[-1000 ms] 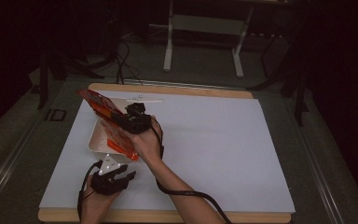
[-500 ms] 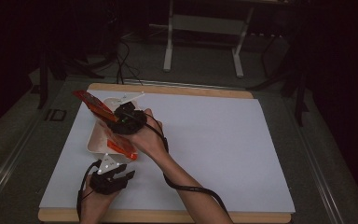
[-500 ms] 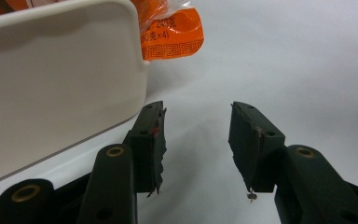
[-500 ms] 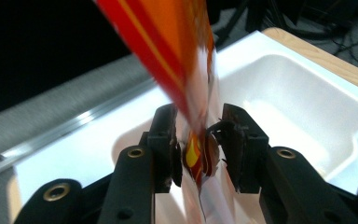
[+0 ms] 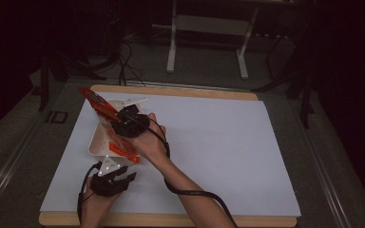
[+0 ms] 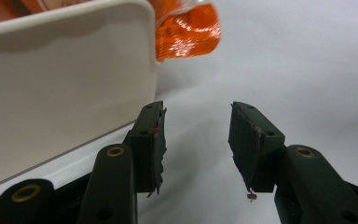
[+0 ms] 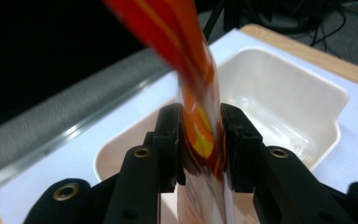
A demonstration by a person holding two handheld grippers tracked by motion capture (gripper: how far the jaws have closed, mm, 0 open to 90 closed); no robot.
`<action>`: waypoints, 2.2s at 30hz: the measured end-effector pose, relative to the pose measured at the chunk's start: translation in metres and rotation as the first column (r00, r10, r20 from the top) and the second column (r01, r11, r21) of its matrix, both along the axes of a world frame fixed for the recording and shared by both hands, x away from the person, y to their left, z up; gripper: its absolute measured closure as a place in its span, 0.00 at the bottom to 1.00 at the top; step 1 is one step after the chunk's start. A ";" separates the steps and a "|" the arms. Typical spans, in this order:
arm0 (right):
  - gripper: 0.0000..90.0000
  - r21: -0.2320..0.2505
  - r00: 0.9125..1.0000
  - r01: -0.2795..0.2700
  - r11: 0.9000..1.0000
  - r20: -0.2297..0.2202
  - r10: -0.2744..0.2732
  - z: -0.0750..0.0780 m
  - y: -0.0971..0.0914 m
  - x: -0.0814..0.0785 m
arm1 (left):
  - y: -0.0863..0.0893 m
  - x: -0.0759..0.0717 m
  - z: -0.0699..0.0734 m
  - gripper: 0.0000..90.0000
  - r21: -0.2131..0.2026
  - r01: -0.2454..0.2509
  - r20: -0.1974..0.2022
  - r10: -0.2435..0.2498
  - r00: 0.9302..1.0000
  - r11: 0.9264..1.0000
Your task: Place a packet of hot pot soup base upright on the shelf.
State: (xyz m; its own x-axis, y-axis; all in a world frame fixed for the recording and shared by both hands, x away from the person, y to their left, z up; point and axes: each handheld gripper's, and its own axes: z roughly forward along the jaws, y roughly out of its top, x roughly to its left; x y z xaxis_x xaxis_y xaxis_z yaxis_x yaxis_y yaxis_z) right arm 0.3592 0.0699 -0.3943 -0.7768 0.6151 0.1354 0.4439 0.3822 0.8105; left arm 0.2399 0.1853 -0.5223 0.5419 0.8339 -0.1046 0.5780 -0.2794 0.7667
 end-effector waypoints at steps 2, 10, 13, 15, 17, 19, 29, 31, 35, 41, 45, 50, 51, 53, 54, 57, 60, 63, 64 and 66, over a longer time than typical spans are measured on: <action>0.78 0.032 1.000 0.014 0.999 0.007 -0.014 0.002 -0.003 -0.001 | 0.001 0.001 0.000 0.62 -0.003 -0.005 0.002 0.005 1.000 1.000; 0.78 0.227 0.995 0.097 0.969 0.014 -0.103 -0.012 -0.009 -0.017 | 0.005 0.005 -0.001 0.62 -0.007 -0.018 0.003 0.018 1.000 1.000; 0.78 0.253 0.992 0.118 0.960 0.014 -0.126 -0.019 -0.008 -0.020 | 0.007 0.005 -0.001 0.62 -0.012 -0.021 0.005 0.022 1.000 1.000; 0.78 0.298 0.988 0.146 0.943 0.010 -0.156 -0.029 -0.010 -0.026 | 0.007 0.005 -0.002 0.64 -0.011 -0.013 -0.003 0.013 1.000 1.000; 0.78 0.305 0.987 0.145 0.941 0.017 -0.158 -0.034 -0.011 -0.029 | 0.006 0.005 -0.002 0.64 -0.005 -0.013 -0.005 0.013 1.000 1.000; 0.78 0.306 0.987 0.147 0.941 0.021 -0.161 -0.038 -0.011 -0.030 | 0.005 0.005 -0.002 0.64 -0.002 -0.014 -0.003 0.014 1.000 1.000; 0.78 0.317 0.984 0.102 0.943 0.107 -0.142 -0.050 -0.010 -0.040 | 0.006 0.005 -0.002 0.64 -0.005 -0.010 -0.003 0.010 1.000 1.000; 0.78 0.326 0.983 0.093 0.941 0.118 -0.138 -0.053 -0.012 -0.041 | 0.006 0.005 -0.002 0.64 -0.004 -0.009 -0.004 0.009 1.000 1.000; 0.78 0.337 0.982 0.081 0.938 0.132 -0.132 -0.057 -0.012 -0.041 | 0.005 0.005 -0.002 0.64 -0.004 -0.010 -0.003 0.010 1.000 1.000; 0.78 0.337 0.981 0.063 0.939 0.153 -0.120 -0.060 -0.012 -0.041 | 0.004 0.006 -0.003 0.64 -0.005 -0.009 -0.002 0.009 1.000 1.000; 0.78 0.371 0.985 0.071 0.926 0.121 -0.124 -0.065 -0.016 -0.035 | 0.004 0.006 -0.003 0.64 -0.008 -0.015 0.003 0.015 1.000 1.000; 0.79 0.383 0.986 0.075 0.921 0.112 -0.126 -0.067 -0.019 -0.029 | 0.006 0.007 -0.003 0.64 -0.009 -0.028 0.008 0.028 1.000 1.000; 0.79 0.391 0.986 0.086 0.916 0.100 -0.135 -0.068 -0.021 -0.026 | 0.007 0.007 -0.003 0.63 -0.017 -0.031 0.006 0.031 1.000 0.999; 0.79 0.400 0.986 0.089 0.912 0.094 -0.137 -0.069 -0.023 -0.025 | 0.007 0.007 -0.003 0.63 -0.017 -0.031 0.005 0.031 1.000 0.999; 0.79 0.402 0.986 0.092 0.911 0.090 -0.139 -0.070 -0.023 -0.025 | 0.007 0.007 -0.003 0.63 -0.015 -0.032 0.006 0.032 0.999 0.999; 0.79 0.408 0.982 0.093 0.908 0.112 -0.151 -0.072 -0.023 -0.029 | 0.006 0.007 -0.003 0.63 -0.015 -0.035 0.006 0.035 0.999 0.999; 0.79 0.412 0.981 0.087 0.907 0.124 -0.151 -0.074 -0.023 -0.031 | 0.006 0.007 -0.003 0.63 -0.014 -0.036 0.005 0.036 0.999 0.999; 0.79 0.402 0.975 0.079 0.912 0.162 -0.155 -0.077 -0.021 -0.035 | 0.006 0.007 -0.003 0.63 -0.013 -0.037 0.006 0.037 0.999 0.999; 0.79 0.397 0.973 0.079 0.915 0.170 -0.158 -0.078 -0.020 -0.036 | 0.006 0.007 -0.003 0.63 -0.016 -0.037 0.006 0.037 0.999 0.999; 0.79 0.388 0.971 0.084 0.918 0.174 -0.163 -0.078 -0.018 -0.037 | 0.007 0.007 -0.003 0.63 -0.015 -0.038 0.006 0.038 0.999 0.999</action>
